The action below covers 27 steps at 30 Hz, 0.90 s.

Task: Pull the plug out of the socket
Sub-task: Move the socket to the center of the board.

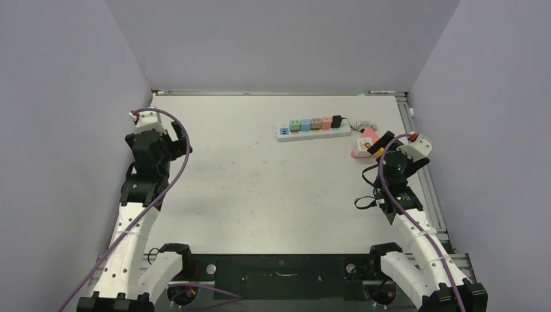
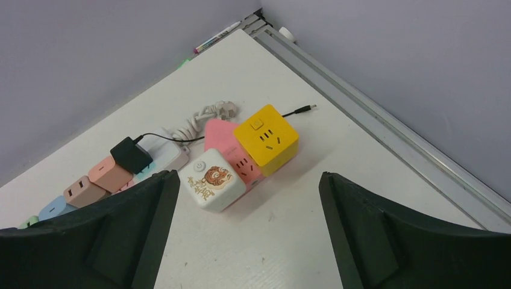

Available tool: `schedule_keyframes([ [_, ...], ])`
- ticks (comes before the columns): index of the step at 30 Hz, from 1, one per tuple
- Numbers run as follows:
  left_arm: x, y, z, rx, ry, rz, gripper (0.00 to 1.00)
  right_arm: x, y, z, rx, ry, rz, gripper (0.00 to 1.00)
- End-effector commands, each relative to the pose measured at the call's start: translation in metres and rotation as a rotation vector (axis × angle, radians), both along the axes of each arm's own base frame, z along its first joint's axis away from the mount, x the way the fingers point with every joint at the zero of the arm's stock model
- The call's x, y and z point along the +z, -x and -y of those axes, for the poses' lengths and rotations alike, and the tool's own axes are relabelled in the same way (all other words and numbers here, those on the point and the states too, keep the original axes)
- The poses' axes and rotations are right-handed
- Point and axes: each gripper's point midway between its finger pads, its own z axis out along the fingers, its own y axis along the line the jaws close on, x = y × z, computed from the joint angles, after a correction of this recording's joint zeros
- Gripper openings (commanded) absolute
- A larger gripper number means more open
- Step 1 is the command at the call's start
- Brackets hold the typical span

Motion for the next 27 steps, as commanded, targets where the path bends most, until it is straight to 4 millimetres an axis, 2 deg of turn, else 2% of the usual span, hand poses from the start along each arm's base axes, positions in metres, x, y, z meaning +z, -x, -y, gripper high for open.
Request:
schedule_keyframes([
  [1,0.011,-0.005,-0.001,0.019,0.009,0.004,0.96,0.021,0.006,0.007,-0.041,0.011,0.038,0.90],
  [5,0.005,-0.006,0.000,0.023,0.004,0.003,0.96,0.022,0.012,0.009,-0.047,0.009,0.028,0.90],
  [9,-0.001,-0.008,0.001,0.055,-0.041,-0.018,0.96,0.038,0.014,0.006,-0.013,0.031,0.008,0.90],
  [12,0.005,-0.015,0.006,0.046,-0.031,-0.029,0.96,0.042,0.014,0.003,0.005,0.021,-0.030,0.90],
  [14,0.013,-0.025,0.017,0.002,0.005,-0.039,0.96,0.041,0.012,-0.001,0.024,0.012,-0.058,0.90],
  [17,0.033,-0.044,0.041,-0.100,0.067,-0.026,0.96,0.033,0.005,-0.003,0.025,-0.011,-0.096,0.90],
  [20,0.048,-0.056,0.053,-0.151,0.113,0.043,0.96,0.019,-0.008,-0.005,0.043,-0.057,-0.129,0.90],
  [22,0.048,-0.058,0.058,-0.192,0.131,0.065,0.96,0.006,-0.021,-0.002,0.056,-0.123,-0.148,0.90],
  [25,0.025,-0.052,0.055,-0.200,0.113,0.034,0.96,-0.019,-0.039,0.005,0.082,-0.251,-0.173,0.90],
  [27,0.018,-0.045,0.054,-0.191,0.101,0.023,0.96,-0.035,-0.048,0.008,0.083,-0.311,-0.195,0.90],
])
